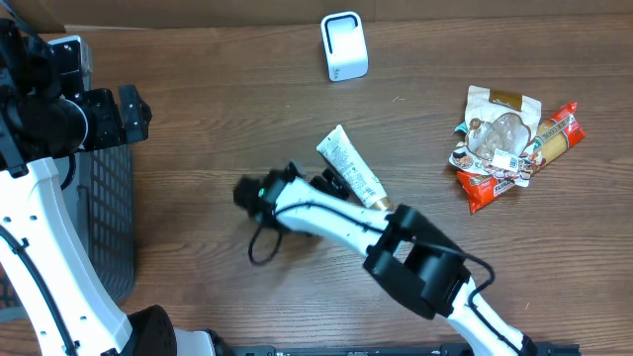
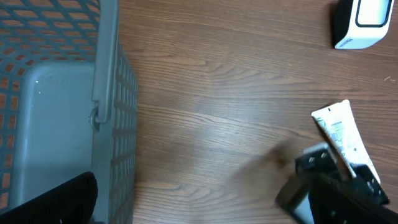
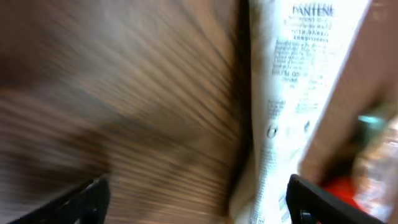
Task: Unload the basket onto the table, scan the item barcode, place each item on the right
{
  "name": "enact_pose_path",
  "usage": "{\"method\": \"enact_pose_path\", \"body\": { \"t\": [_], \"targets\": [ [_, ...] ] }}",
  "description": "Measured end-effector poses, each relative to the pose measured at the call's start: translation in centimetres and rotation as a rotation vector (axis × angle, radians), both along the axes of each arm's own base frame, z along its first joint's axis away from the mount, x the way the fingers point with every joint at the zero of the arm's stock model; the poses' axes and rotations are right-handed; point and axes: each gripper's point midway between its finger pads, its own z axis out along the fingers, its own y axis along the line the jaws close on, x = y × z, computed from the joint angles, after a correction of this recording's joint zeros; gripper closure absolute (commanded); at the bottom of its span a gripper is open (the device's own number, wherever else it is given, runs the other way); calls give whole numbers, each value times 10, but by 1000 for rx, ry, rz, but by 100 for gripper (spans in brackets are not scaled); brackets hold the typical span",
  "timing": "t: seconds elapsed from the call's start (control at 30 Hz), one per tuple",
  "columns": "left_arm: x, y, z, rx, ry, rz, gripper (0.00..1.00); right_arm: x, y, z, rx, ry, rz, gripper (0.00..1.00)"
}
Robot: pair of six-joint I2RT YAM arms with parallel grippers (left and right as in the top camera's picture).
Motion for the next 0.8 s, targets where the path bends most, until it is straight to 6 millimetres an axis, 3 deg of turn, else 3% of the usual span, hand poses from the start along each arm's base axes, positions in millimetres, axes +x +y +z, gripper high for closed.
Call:
{"method": "enact_pose_path", "body": {
  "t": [0.03,0.1,0.2,0.23,0.37,0.53,0.6,0.8],
  "targets": [
    [0,0,0,0,0,0,0,4,4,2,48,16,-24,20],
    [0,0,0,0,0,0,0,18,15,8,184,59,-86,36],
    [0,0,0,0,0,0,0,48,24,14,399,106,-184,64],
    [0,0,0,0,0,0,0,58,24,14,457,118,-205,66],
    [0,0,0,0,0,0,0,102,9,17,651,123,-343,86],
    [0,0,0,0,0,0,0,156,-20,26,810,32,-497,96],
    [0,0,0,0,0,0,0,167,-22,27,846,5,-523,96],
    [0,0,0,0,0,0,1,163,-15,6,877,15,-550,96]
  ]
}}
